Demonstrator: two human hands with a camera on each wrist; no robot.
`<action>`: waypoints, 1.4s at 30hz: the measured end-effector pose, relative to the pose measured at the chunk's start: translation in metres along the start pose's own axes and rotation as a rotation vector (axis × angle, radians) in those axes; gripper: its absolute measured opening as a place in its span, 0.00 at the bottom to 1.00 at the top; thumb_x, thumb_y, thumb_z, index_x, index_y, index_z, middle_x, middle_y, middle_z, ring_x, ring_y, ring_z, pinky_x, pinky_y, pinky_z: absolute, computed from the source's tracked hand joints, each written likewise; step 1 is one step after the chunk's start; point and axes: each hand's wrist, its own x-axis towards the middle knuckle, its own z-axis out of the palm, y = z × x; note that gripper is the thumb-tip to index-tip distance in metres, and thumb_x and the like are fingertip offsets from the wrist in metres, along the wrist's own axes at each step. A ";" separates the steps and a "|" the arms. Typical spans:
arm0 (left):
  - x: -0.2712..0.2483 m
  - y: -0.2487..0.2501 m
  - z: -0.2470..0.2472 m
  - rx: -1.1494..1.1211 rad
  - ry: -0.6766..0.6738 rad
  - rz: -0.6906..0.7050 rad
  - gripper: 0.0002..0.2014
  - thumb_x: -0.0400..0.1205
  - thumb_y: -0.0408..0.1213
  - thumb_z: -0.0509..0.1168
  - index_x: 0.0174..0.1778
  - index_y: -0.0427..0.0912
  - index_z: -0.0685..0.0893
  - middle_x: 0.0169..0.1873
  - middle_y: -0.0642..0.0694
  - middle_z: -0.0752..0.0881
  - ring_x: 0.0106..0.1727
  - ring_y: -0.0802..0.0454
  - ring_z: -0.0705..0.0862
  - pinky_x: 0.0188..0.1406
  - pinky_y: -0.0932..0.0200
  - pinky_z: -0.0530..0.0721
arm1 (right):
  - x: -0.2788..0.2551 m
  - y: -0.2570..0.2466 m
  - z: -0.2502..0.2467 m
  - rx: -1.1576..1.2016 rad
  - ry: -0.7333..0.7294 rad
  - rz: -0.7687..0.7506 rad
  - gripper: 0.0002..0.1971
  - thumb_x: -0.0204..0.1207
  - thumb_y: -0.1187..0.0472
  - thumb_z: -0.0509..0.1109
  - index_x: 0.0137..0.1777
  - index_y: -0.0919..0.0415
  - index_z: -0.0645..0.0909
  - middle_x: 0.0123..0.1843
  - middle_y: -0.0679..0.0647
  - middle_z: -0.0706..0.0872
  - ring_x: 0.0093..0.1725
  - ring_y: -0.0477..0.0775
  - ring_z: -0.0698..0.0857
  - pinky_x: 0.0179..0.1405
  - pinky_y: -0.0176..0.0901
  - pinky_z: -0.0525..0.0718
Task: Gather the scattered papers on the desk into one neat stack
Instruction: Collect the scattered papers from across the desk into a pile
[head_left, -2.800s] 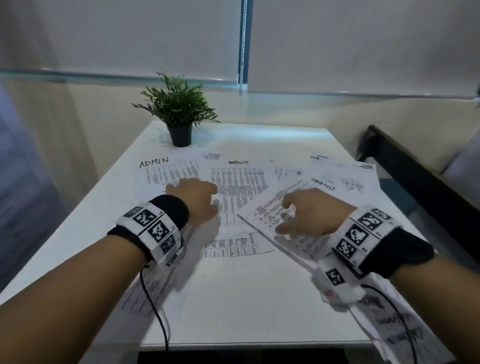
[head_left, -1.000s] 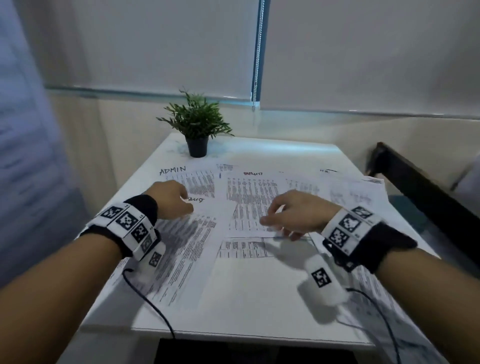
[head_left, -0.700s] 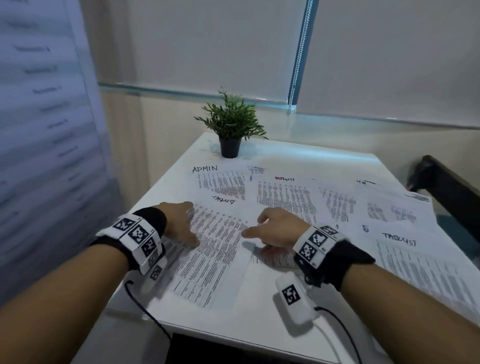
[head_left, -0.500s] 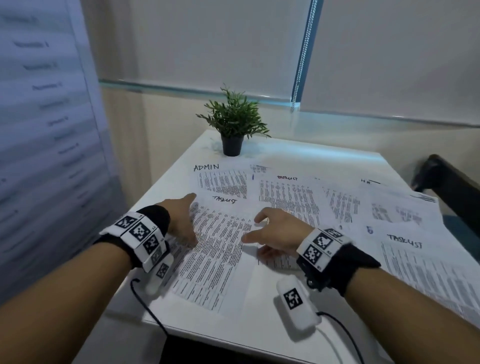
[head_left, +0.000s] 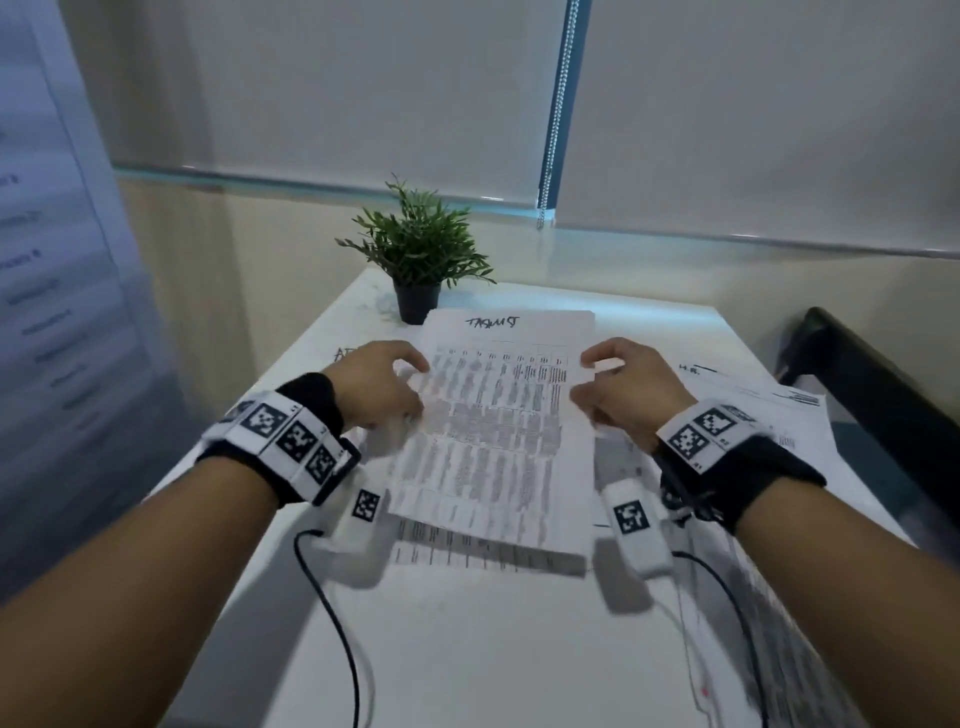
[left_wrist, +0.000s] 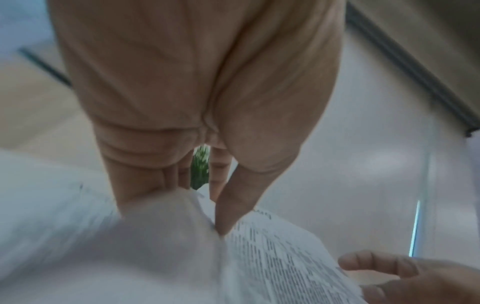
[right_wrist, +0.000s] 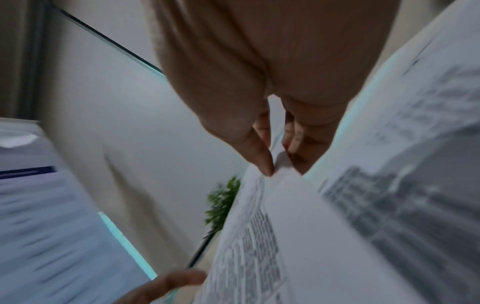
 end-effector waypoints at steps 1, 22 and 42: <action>0.005 0.004 0.010 -0.054 -0.032 -0.011 0.19 0.76 0.23 0.74 0.62 0.44 0.85 0.37 0.41 0.86 0.30 0.46 0.82 0.30 0.57 0.83 | 0.012 0.008 -0.009 -0.027 0.048 0.010 0.21 0.71 0.76 0.76 0.63 0.63 0.83 0.35 0.62 0.86 0.29 0.57 0.81 0.35 0.50 0.82; 0.068 0.047 0.078 0.042 -0.088 -0.127 0.36 0.85 0.35 0.68 0.88 0.38 0.59 0.50 0.45 0.78 0.46 0.47 0.82 0.50 0.50 0.83 | 0.068 0.046 0.002 -0.688 -0.196 0.118 0.45 0.67 0.45 0.87 0.78 0.62 0.69 0.75 0.59 0.82 0.59 0.59 0.83 0.51 0.47 0.81; -0.025 0.110 -0.015 -1.037 0.080 0.344 0.32 0.82 0.11 0.59 0.80 0.40 0.78 0.71 0.42 0.83 0.36 0.50 0.91 0.32 0.59 0.89 | 0.006 0.011 -0.035 0.276 -0.247 0.224 0.44 0.71 0.21 0.67 0.71 0.60 0.77 0.58 0.64 0.85 0.51 0.64 0.87 0.47 0.52 0.86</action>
